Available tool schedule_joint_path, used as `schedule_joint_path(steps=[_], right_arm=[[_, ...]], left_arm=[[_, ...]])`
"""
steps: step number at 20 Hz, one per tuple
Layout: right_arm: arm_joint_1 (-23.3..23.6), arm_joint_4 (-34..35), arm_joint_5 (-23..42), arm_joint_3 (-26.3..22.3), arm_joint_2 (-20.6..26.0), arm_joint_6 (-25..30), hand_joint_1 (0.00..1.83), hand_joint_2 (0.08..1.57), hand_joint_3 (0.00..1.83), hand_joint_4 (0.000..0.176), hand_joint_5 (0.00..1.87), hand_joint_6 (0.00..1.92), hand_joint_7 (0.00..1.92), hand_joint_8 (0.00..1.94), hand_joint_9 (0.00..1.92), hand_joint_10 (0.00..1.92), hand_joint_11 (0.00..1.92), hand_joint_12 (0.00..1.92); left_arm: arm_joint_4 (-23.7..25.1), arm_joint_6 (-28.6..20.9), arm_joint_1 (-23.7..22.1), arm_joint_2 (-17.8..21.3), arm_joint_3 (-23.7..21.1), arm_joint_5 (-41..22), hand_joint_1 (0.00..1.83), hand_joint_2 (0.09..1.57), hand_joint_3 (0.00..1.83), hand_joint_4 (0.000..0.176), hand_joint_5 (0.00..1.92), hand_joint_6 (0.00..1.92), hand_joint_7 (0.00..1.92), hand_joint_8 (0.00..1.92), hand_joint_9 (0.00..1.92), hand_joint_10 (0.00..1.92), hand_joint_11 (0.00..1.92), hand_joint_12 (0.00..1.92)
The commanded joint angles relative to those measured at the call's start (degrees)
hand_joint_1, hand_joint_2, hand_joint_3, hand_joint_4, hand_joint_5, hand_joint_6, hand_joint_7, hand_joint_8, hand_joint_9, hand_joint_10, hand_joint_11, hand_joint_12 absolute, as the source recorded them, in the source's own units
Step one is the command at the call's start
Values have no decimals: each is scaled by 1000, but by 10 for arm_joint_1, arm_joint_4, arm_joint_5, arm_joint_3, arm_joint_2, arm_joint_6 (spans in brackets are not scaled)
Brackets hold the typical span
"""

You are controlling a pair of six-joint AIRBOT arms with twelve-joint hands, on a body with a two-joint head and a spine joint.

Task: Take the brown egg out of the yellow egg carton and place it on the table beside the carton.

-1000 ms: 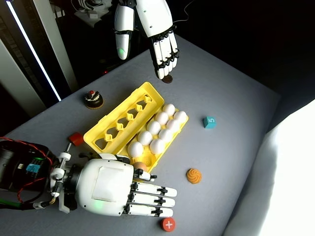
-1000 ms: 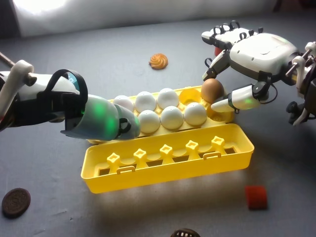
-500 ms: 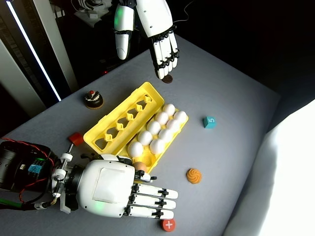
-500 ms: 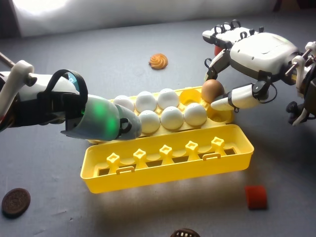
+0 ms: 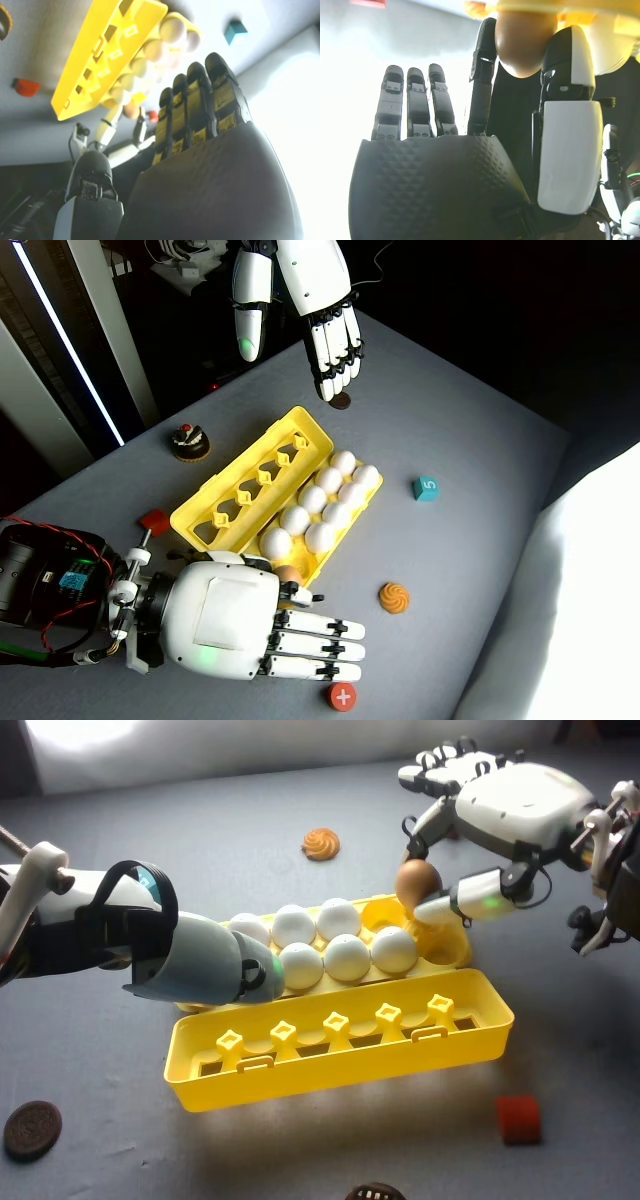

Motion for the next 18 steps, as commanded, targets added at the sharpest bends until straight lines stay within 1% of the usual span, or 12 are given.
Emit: schedule_joint_path(steps=[1,3,5,6,7,9,10,12,13,15,17,18], right_arm=[[10,2,74,-2,10,1,1035,1089,0,175,1028,924,92,0,0,0,0,0],[17,2,66,-11,29,1,1035,1088,0,176,1028,924,86,0,0,0,0,0],[17,2,61,-20,46,-1,1028,1095,1,176,1010,952,73,0,0,0,0,0],[9,2,54,-28,63,-4,1034,1093,0,167,1016,943,80,2,0,0,0,0],[3,2,51,-29,71,-7,1035,1088,0,174,1028,924,92,4,0,0,0,0],[-18,2,52,-29,85,-7,1041,1079,0,176,1047,894,89,1,0,0,0,0],[-31,2,57,-29,90,-6,1045,1073,0,176,1060,873,93,1,0,0,0,0],[-43,2,61,-26,91,-5,1046,1072,0,176,1063,869,94,3,0,0,0,0],[-50,5,62,-16,85,-3,1046,1072,0,176,1063,869,96,3,0,0,0,0],[-50,6,62,-7,78,-3,1046,1072,0,176,1063,869,96,3,0,0,0,0],[-51,6,61,4,69,-3,1046,1072,0,176,1062,871,107,7,0,0,0,0],[-52,6,59,6,66,-3,1035,1080,2,176,1038,911,94,1,0,0,0,0]], left_arm=[[38,-2,-7,1,-1,-11,0,1190,0,0,183,2,203,2,173,1,0,352],[38,-2,-7,1,-1,-11,0,1197,1,0,156,2,186,1,160,0,0,278],[38,-2,-7,1,-1,-11,0,1200,1,0,169,4,200,4,171,3,0,300],[38,-2,-7,1,-1,-11,0,1203,2,0,164,1,191,2,159,1,0,273],[38,-2,-7,1,-1,-11,0,1202,1,0,177,3,205,4,172,4,0,309],[38,-2,-7,1,-1,-11,0,1190,0,0,204,6,228,6,197,7,0,382],[38,-2,-7,1,-1,-11,0,1187,0,0,183,3,202,5,174,4,0,325],[38,-2,-7,1,-1,-11,0,1190,0,0,166,0,190,1,162,0,0,279],[38,-2,-7,1,-1,-11,0,1190,0,0,165,0,190,1,161,0,0,276],[38,-2,-7,1,-1,-11,0,1190,0,0,165,0,190,1,161,0,0,276],[38,-2,-7,1,-1,-11,0,1192,0,0,184,3,206,3,180,4,0,345],[38,-2,-7,1,-1,-11,0,1191,0,0,179,2,209,2,185,4,0,321]])
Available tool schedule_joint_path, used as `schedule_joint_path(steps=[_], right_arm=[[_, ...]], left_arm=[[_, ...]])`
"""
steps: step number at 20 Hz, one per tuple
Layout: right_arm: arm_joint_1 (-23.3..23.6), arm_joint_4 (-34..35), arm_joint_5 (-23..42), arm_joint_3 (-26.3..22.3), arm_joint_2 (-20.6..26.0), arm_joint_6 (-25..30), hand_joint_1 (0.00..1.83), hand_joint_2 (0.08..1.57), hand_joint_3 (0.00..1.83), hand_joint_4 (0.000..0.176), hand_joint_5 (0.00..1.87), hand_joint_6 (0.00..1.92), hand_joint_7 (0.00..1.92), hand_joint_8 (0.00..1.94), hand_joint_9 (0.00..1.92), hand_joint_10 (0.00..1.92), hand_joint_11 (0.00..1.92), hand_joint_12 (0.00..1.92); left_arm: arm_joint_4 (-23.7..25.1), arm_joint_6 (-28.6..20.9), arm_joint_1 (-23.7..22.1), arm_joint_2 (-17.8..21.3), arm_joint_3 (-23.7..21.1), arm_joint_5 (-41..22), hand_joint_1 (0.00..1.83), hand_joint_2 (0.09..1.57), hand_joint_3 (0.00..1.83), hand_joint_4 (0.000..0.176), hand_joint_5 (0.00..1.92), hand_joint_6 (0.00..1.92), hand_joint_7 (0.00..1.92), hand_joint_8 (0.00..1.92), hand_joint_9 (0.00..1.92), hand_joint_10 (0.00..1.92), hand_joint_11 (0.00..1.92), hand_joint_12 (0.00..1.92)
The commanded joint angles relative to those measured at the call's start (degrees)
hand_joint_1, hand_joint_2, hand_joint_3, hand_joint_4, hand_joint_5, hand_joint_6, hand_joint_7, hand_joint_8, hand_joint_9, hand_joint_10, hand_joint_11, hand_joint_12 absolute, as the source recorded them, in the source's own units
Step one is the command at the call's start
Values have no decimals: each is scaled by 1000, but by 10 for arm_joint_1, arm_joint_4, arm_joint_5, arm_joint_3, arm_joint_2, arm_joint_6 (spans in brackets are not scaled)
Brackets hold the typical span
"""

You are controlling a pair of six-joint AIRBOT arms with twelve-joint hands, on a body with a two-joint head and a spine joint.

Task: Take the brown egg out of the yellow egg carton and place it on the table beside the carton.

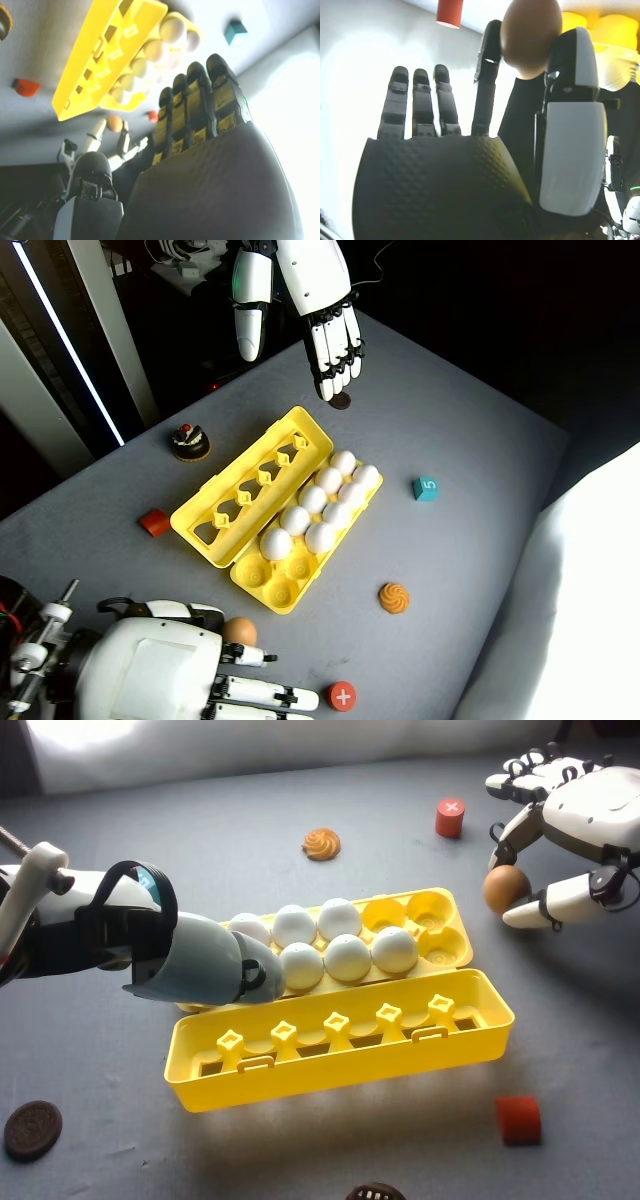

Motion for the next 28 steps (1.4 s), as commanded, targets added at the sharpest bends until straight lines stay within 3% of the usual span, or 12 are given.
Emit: schedule_joint_path(steps=[1,10,12,13,14,16,21,22,23,24,25,28], right_arm=[[1,4,68,3,3,4,1035,1081,2,176,1036,914,98,2,0,0,0,0],[-19,4,70,3,-13,0,991,1117,11,176,942,1041,68,12,0,0,0,0],[-19,4,71,3,-14,-2,820,968,0,113,844,439,79,2,0,0,0,0],[-20,4,71,3,-14,-2,753,966,0,128,833,285,60,0,0,0,0,0],[-22,4,71,3,-14,-3,771,934,0,101,836,162,72,0,0,0,0,0],[-28,4,74,3,-14,-4,759,915,0,87,814,52,49,0,0,0,0,0],[-30,4,77,3,-13,-4,768,826,0,90,793,25,37,0,0,0,0,0],[-30,4,78,3,-12,-4,761,825,0,113,782,18,8,0,0,0,0,0],[-29,4,78,3,-11,-4,768,821,0,111,778,14,1,0,0,0,0,0],[-29,4,79,3,-11,-4,772,830,0,84,773,11,0,0,0,0,0,0],[-29,4,81,3,-9,-4,742,824,0,104,755,3,0,0,0,0,0,0],[-29,4,86,0,1,-4,759,841,0,95,753,9,0,0,0,0,0,0]], left_arm=[[38,-1,-7,1,-1,-12,0,1192,0,0,179,2,210,1,186,2,0,331],[38,-1,-6,1,-1,-12,0,1199,0,0,187,5,212,5,185,5,0,351],[38,-1,-6,1,-1,-12,0,1205,1,0,166,5,201,6,180,7,0,314],[38,-1,-6,1,-1,-12,0,1199,0,0,179,6,215,7,192,7,0,345],[38,-1,-6,1,-1,-11,0,1195,0,0,178,3,217,4,195,5,0,373],[38,-1,-6,1,-1,-11,0,1195,0,0,158,2,189,3,169,4,0,316],[38,-1,-6,1,-1,-11,0,1198,1,0,164,4,200,10,174,7,0,296],[38,-1,-6,1,-1,-11,0,1199,1,0,175,5,208,8,184,7,0,334],[38,-1,-6,1,-1,-11,0,1200,1,0,186,5,220,8,195,7,0,369],[38,-1,-6,1,-1,-11,0,1196,0,0,168,3,197,6,173,4,0,320],[38,-1,-6,1,-1,-11,0,1199,1,0,163,1,190,4,164,1,0,307],[38,-1,-6,1,-1,-11,0,1195,0,0,184,3,207,5,186,5,0,380]])
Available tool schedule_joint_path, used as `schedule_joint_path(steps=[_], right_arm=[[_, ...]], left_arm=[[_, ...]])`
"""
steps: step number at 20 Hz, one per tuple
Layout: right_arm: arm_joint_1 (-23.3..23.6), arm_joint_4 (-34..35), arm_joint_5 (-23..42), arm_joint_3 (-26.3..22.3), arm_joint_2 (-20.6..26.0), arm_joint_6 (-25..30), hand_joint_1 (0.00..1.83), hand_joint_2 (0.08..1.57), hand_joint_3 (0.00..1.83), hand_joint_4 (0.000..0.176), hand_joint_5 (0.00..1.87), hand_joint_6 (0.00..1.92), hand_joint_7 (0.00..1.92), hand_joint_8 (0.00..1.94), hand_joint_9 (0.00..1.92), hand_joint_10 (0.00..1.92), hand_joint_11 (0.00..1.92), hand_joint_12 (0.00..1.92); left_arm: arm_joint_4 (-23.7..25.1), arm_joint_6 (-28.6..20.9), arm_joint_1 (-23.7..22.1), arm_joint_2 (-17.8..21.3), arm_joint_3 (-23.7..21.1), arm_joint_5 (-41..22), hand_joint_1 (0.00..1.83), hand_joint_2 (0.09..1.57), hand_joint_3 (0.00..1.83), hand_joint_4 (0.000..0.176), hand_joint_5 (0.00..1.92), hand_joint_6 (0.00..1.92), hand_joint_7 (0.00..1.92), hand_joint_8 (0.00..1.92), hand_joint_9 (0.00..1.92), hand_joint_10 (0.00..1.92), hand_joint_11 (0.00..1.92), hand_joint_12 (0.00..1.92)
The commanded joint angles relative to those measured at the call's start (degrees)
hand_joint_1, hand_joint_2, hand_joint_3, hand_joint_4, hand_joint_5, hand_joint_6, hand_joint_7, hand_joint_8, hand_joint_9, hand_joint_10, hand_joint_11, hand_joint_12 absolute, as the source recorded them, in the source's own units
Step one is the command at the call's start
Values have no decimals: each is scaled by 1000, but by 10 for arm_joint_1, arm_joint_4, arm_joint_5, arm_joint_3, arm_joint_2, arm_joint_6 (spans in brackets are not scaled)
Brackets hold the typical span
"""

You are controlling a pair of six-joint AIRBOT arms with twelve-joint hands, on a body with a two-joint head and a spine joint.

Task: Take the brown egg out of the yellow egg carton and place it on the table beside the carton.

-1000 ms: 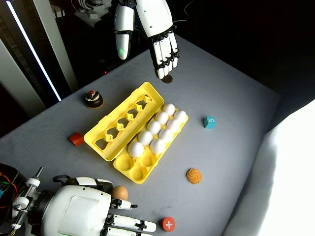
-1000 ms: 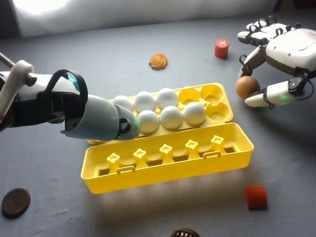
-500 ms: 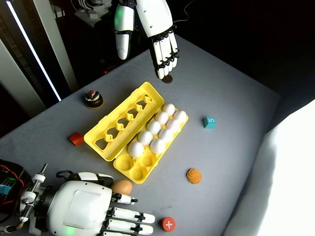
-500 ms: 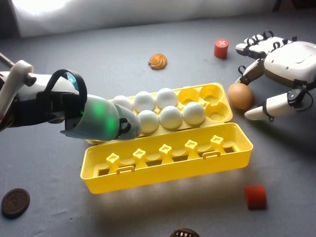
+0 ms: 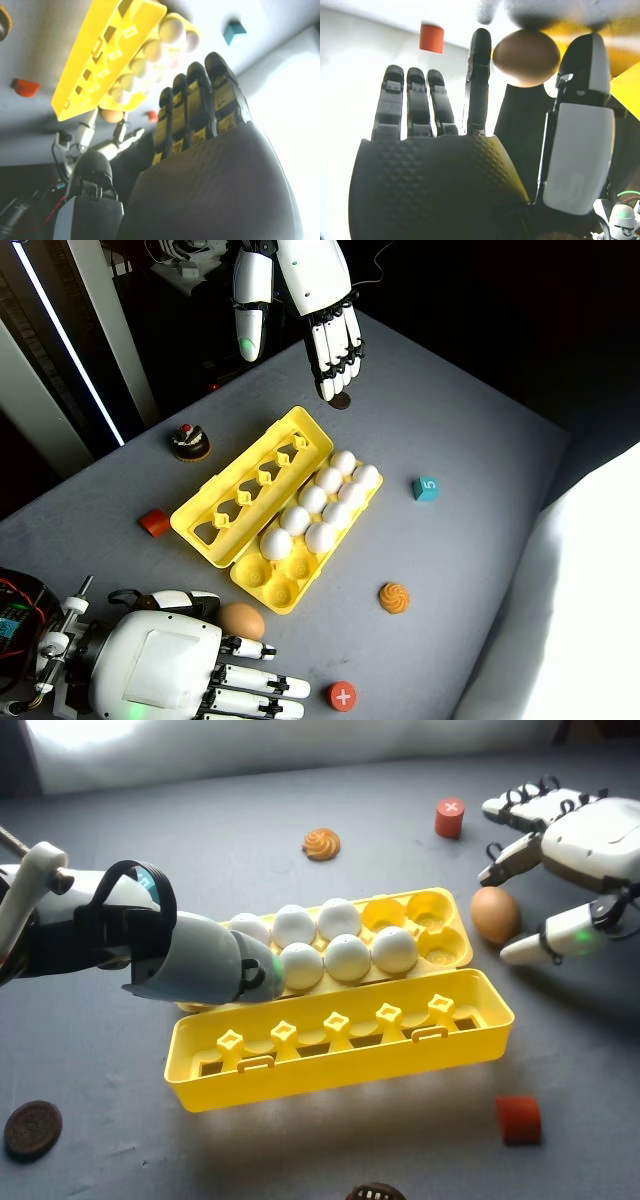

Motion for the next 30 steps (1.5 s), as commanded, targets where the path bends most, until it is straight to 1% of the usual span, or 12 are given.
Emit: schedule_joint_path(steps=[1,8,13,14,16,17,18,19,24,26,28,30], right_arm=[[3,5,71,-4,14,0,759,841,0,95,753,9,0,0,0,0,0,0],[-36,32,91,-120,129,-9,686,850,0,74,694,0,0,0,0,0,0,0],[-68,89,104,-239,245,-13,661,879,8,95,744,20,48,16,0,0,0,0],[-78,105,114,-270,272,-13,619,899,15,140,751,20,112,32,0,0,0,0],[-101,136,136,-327,318,-12,580,940,18,119,741,11,179,20,0,0,0,0],[-120,147,147,-356,341,-9,459,990,37,0,811,18,431,54,230,52,0,346],[-140,148,165,-377,358,-1,459,990,37,0,811,18,431,54,230,52,0,346],[-159,150,189,-397,373,5,559,910,0,0,824,1673,727,1796,535,1787,316,1808],[-260,183,344,-436,395,9,372,824,0,0,1582,1921,1502,1941,1441,1921,1403,1921],[-286,210,374,-437,395,23,881,1394,65,51,1560,1921,1653,1941,1702,1921,1818,1921],[-298,211,403,-439,393,37,1258,1356,36,157,1474,1921,1601,1941,1654,1921,1749,1921],[-303,217,422,-440,392,38,1281,1335,30,175,1476,1921,1596,1941,1637,1921,1707,1921]], left_arm=[[37,-1,-6,2,-1,-12,0,1195,0,0,184,3,207,5,186,5,0,380],[38,-1,-7,2,-1,-12,0,1195,1,0,165,6,196,6,172,7,0,302],[42,-1,-7,2,-1,-12,0,1195,0,0,207,5,237,6,214,7,0,425],[42,-1,-7,2,-1,-12,0,1204,2,0,185,7,214,9,197,8,0,347],[42,-1,-6,2,-1,-12,0,1204,2,0,213,10,240,11,219,10,0,393],[42,-1,-6,2,-1,-12,0,1209,2,0,218,6,241,6,215,4,0,368],[44,-1,-6,2,-1,-12,0,1209,2,0,218,6,241,6,215,4,0,368],[44,-1,-6,2,-2,-12,0,1197,0,0,226,4,251,5,230,5,0,432],[46,-1,-6,2,-2,-12,0,1204,2,0,227,3,259,3,241,4,0,456],[46,-1,-6,2,-2,-12,0,1202,0,0,219,4,262,7,242,7,0,439],[46,-1,-6,2,-2,-12,0,1203,0,0,208,2,256,1,227,3,0,411],[46,-1,-7,2,-3,-12,0,1213,3,0,213,3,265,3,226,3,0,388]])
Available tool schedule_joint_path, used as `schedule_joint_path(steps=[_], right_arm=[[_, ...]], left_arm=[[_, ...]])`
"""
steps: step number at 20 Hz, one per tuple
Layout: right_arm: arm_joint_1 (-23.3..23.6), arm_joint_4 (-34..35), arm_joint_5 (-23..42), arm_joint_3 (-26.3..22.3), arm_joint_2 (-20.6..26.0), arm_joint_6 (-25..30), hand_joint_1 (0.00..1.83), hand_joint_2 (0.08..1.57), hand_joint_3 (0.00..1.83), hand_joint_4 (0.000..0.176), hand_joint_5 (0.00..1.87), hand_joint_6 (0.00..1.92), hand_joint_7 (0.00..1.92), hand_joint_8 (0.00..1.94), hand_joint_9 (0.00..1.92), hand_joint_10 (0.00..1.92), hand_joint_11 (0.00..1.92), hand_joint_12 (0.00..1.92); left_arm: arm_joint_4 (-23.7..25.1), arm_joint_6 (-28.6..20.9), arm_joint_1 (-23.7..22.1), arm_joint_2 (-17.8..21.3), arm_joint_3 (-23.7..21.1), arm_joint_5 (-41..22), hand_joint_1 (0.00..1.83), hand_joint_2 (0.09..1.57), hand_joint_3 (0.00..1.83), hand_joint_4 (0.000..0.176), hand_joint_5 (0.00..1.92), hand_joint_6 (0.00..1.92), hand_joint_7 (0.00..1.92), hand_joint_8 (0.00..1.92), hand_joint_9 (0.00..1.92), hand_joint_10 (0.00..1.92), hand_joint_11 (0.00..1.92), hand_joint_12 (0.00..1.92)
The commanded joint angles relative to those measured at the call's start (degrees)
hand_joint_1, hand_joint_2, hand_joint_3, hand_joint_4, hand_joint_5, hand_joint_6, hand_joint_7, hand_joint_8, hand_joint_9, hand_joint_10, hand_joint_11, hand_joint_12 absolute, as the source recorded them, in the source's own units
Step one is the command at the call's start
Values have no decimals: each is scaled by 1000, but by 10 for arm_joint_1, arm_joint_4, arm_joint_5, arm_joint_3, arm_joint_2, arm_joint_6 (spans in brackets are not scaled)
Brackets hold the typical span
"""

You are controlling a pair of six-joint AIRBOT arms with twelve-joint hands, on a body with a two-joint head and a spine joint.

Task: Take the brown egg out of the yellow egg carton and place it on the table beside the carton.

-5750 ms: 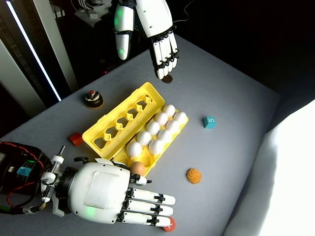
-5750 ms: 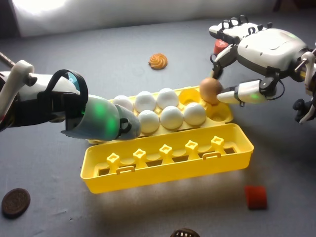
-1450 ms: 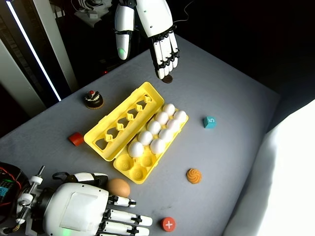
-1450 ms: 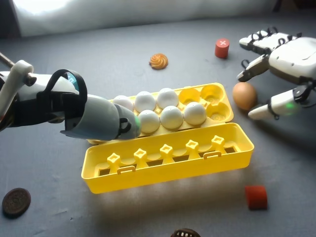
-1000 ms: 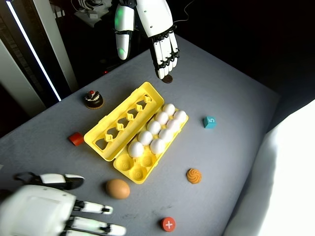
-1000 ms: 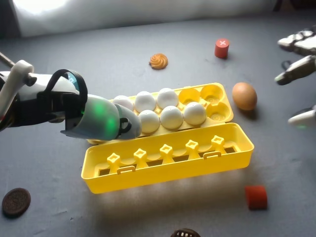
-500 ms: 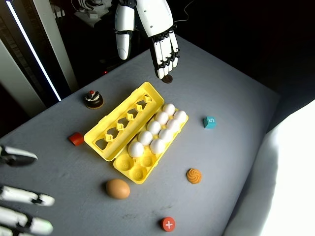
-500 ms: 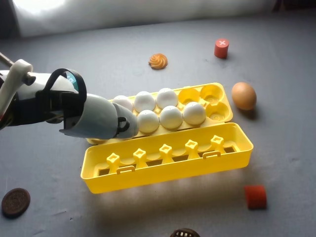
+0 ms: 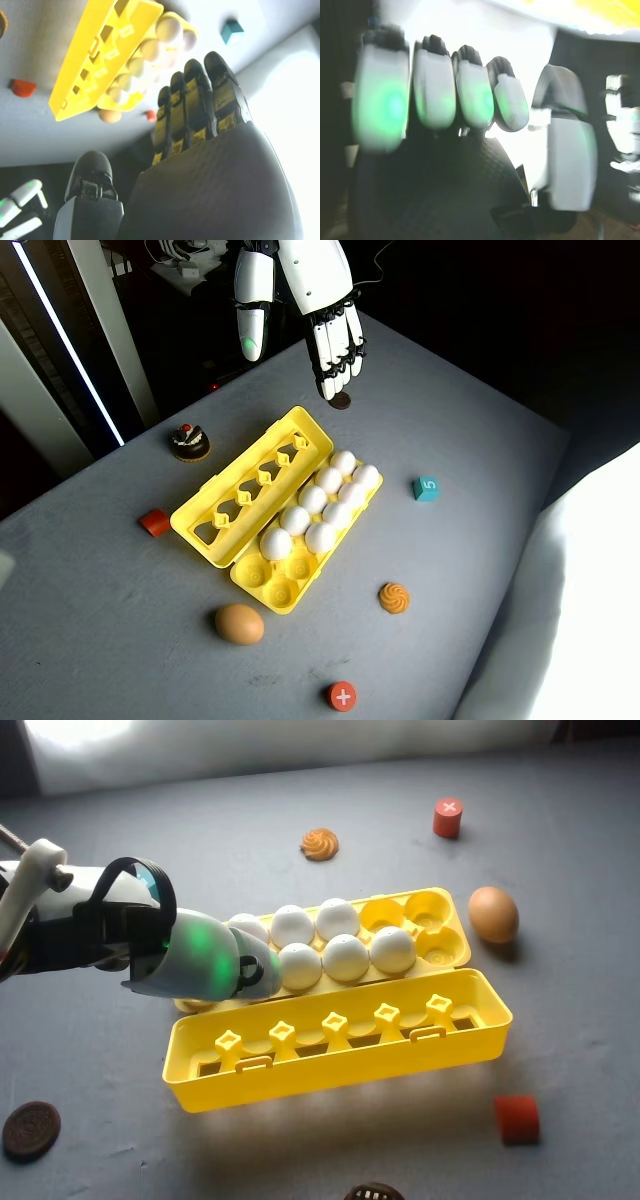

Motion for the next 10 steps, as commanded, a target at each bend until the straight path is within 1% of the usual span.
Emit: schedule_joint_path(steps=[1,3,4,5,7,8,9,10], right_arm=[[-1,6,84,-4,1,5,1281,1335,30,175,1476,1921,1596,1941,1637,1921,1707,1921],[-14,14,99,-5,-2,5,1272,1320,29,176,1486,1921,1589,1941,1622,1921,1653,1921],[-20,14,106,-4,-2,7,1256,1325,34,176,1485,1921,1588,1941,1621,1921,1646,1921],[-22,14,111,-4,-3,11,1243,1335,42,176,1487,1921,1579,1941,1609,1921,1633,1921],[-21,14,119,-4,-3,14,1259,1317,40,176,1459,1921,1537,1941,1559,1921,1567,1921],[-21,14,124,-4,-4,14,1250,1317,42,176,1457,1921,1534,1941,1556,1921,1562,1921],[-21,14,125,-4,-5,14,1212,1319,43,176,1441,1921,1510,1941,1521,1921,1508,1921],[-21,14,125,-4,-6,14,1126,1331,41,176,1401,1921,1453,1941,1434,1921,1406,1921]], left_arm=[[40,-1,-6,2,-2,-12,0,1213,3,0,213,3,265,3,226,3,0,388],[39,-1,-6,1,-3,-12,0,1214,1,0,166,0,203,0,169,2,0,276],[39,-1,-6,1,-3,-11,0,1210,0,0,159,0,199,0,166,3,0,265],[39,-1,-6,1,-3,-11,0,1207,0,0,166,2,202,1,172,4,0,276],[39,-1,-5,1,-3,-11,0,1210,0,0,179,1,216,2,200,4,0,390],[39,-1,-5,1,-3,-11,0,1215,2,0,157,0,202,0,194,1,0,395],[39,-1,-5,1,-3,-11,0,1218,2,0,146,1,189,2,179,5,0,339],[39,-1,-5,1,-3,-11,0,1215,0,0,147,3,186,3,175,5,0,327]])
